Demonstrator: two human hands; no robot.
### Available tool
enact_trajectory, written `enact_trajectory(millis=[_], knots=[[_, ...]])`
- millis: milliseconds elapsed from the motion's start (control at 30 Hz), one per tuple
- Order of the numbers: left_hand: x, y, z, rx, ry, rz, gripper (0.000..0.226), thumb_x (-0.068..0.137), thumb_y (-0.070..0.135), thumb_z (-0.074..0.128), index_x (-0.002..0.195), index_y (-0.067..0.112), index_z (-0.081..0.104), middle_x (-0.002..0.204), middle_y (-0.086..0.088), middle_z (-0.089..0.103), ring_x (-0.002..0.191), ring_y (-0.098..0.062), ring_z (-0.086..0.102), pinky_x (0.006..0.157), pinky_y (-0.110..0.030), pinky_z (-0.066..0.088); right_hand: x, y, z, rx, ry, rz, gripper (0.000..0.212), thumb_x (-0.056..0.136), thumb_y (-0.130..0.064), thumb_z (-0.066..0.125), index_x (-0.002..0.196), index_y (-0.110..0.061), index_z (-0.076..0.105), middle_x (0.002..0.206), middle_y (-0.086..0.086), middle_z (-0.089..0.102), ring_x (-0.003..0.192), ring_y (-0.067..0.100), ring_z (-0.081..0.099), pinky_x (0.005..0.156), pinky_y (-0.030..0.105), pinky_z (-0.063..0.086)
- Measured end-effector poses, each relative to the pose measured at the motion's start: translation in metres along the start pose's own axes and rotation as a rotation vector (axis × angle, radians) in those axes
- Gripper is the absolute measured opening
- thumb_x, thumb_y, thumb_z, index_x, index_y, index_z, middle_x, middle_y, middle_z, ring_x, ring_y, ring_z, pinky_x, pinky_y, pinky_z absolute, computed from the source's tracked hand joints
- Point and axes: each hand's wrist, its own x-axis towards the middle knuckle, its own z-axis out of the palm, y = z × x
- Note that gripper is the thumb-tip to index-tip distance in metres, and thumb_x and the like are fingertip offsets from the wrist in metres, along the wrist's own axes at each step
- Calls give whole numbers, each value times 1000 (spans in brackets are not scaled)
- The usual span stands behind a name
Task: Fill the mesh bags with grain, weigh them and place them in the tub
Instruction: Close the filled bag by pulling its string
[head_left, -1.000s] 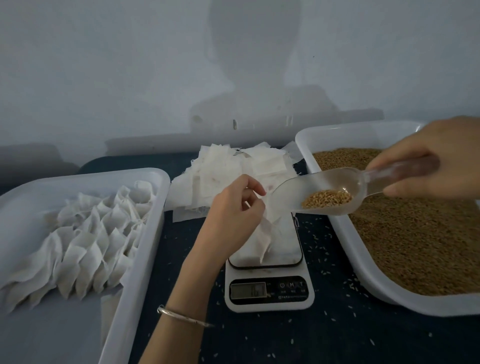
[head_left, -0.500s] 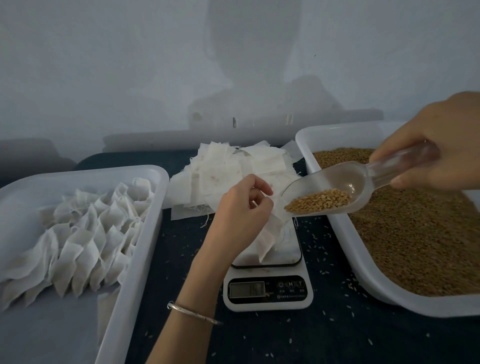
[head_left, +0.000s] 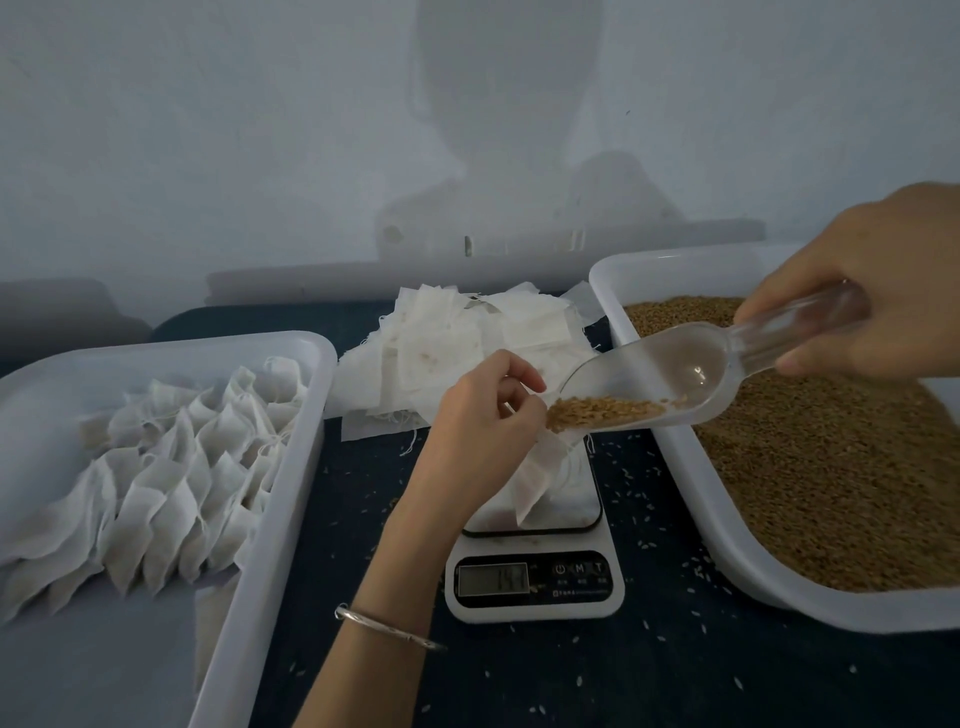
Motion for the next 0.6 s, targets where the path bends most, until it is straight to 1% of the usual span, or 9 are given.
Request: enact_trajectory(millis=[100, 200, 267, 300, 367, 433, 500, 533, 600], knots=[[0, 0, 1, 0, 5, -3, 18, 88, 6, 52, 88, 23, 57, 64, 0, 64, 56, -4, 52, 52, -12, 43, 10, 9, -10, 5, 37, 44, 40, 65, -42, 77, 72, -67, 47, 75, -27, 48, 71, 2, 49, 81, 36, 50], [0, 0, 0, 3, 9, -8, 18, 88, 6, 52, 88, 23, 56, 64, 0, 63, 57, -6, 53, 53, -12, 44, 2, 8, 0, 125, -83, 96, 37, 62, -47, 73, 58, -75, 48, 70, -27, 55, 72, 0, 53, 75, 33, 50], [0, 0, -1, -4, 20, -11, 20, 88, 5, 51, 87, 24, 56, 60, 4, 60, 54, -3, 50, 49, -11, 40, 0, 13, 0, 154, -105, 157, 46, 58, -54, 67, 65, -87, 36, 64, -31, 61, 72, -4, 54, 67, 26, 45], [0, 0, -1, -4, 31, -10, 20, 88, 5, 51, 87, 25, 56, 59, 4, 60, 52, -2, 48, 47, -11, 38, -2, 12, 0, 194, -126, 176, 43, 55, -58, 64, 70, -87, 36, 69, -40, 60, 74, -6, 55, 67, 23, 43], [1, -1, -1, -17, 67, 3, 21, 89, 5, 50, 88, 25, 56, 63, -2, 61, 50, -2, 45, 46, -11, 36, -6, 22, 11, 340, -164, 199, 39, 47, -70, 61, 80, -82, 45, 76, -50, 55, 77, -6, 60, 77, 28, 47], [1, -1, -1, -44, 105, 20, 21, 90, 5, 49, 89, 24, 56, 63, -4, 58, 49, -2, 43, 45, -13, 35, -15, 26, 24, 515, -140, 222, 42, 42, -78, 57, 84, -77, 53, 76, -38, 65, 71, -5, 66, 80, 34, 50], [1, -2, 0, -24, 112, 39, 21, 91, 5, 48, 90, 25, 55, 62, 2, 55, 51, -4, 43, 44, -15, 36, -25, 32, 43, 679, -84, 246, 43, 42, -86, 59, 83, -75, 55, 75, -26, 70, 66, -1, 68, 66, 31, 51], [1, -3, 1, 4, 95, 45, 21, 91, 5, 48, 90, 25, 55, 63, 2, 54, 51, -5, 43, 45, -15, 37, -29, 32, 51, 750, -49, 260, 40, 44, -82, 62, 83, -75, 55, 75, -22, 72, 65, 3, 68, 58, 33, 52], [2, -4, 1, 62, 44, 54, 22, 91, 5, 49, 88, 27, 55, 63, -1, 53, 50, -3, 41, 47, -13, 37, -37, 33, 61, 840, 24, 309, 34, 51, -62, 67, 82, -74, 57, 77, -14, 74, 67, 8, 69, 67, 34, 54]])
